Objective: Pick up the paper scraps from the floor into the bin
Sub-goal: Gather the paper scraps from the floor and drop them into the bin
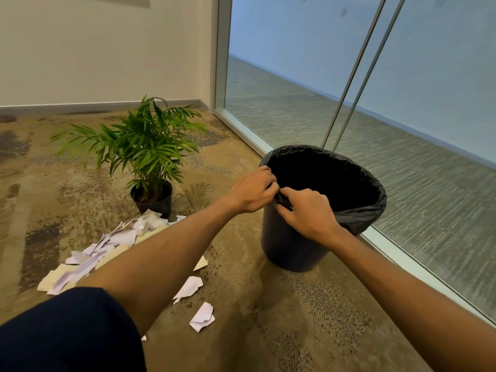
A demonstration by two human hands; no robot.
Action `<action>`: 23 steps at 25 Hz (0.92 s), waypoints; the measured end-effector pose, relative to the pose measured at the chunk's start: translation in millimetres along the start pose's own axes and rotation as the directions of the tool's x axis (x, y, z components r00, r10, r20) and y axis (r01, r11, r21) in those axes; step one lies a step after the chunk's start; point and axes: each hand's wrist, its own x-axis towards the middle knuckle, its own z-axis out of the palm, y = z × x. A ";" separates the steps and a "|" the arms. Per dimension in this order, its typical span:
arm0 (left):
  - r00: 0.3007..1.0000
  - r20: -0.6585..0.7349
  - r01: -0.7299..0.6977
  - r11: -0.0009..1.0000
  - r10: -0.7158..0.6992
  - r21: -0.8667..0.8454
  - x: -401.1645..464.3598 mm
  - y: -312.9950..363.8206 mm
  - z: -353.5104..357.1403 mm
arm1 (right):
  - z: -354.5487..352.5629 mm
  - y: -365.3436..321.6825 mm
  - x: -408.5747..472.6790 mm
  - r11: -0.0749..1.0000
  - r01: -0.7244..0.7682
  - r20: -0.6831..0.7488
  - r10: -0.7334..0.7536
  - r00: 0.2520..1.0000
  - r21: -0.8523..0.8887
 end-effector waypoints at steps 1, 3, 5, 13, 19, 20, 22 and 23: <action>1.000 0.011 0.005 1.000 -0.005 -0.013 -3.4 -1.0 -2.2 | 2.5 -4.9 -1.5 1.000 -0.005 -0.011 0.005 1.000 0.001; 1.000 0.024 0.018 0.999 -0.017 -0.027 -11.8 -3.3 -7.3 | 6.0 -14.7 -5.9 1.000 0.005 -0.037 -0.006 0.999 -0.008; 0.999 0.025 0.024 1.000 -0.024 -0.016 -23.1 -4.3 -13.7 | 7.5 -25.3 -8.2 1.000 0.011 -0.062 -0.010 0.998 0.006; 0.996 -0.064 0.057 0.998 -0.059 -0.030 -63.7 -31.8 -44.5 | 8.3 -76.7 -0.9 0.997 0.049 -0.106 -0.041 0.993 0.067; 0.993 -0.090 0.075 0.997 -0.074 0.007 -94.2 -49.8 -53.9 | 4.2 -100.8 12.6 0.993 0.112 -0.258 -0.115 0.959 -0.026; 0.988 -0.128 0.091 0.996 -0.092 -0.011 -101.1 -49.5 -56.5 | 3.3 -106.5 17.0 0.987 0.160 -0.305 -0.162 0.939 -0.032; 0.959 -0.229 0.157 0.985 -0.169 -0.071 -119.8 -53.8 -61.5 | 10.0 -123.6 26.0 0.959 0.283 -0.348 -0.272 0.897 -0.020; 0.937 -0.270 0.202 0.975 -0.221 -0.096 -133.9 -58.4 -63.2 | 17.0 -134.8 27.9 0.944 0.330 -0.352 -0.310 0.883 -0.004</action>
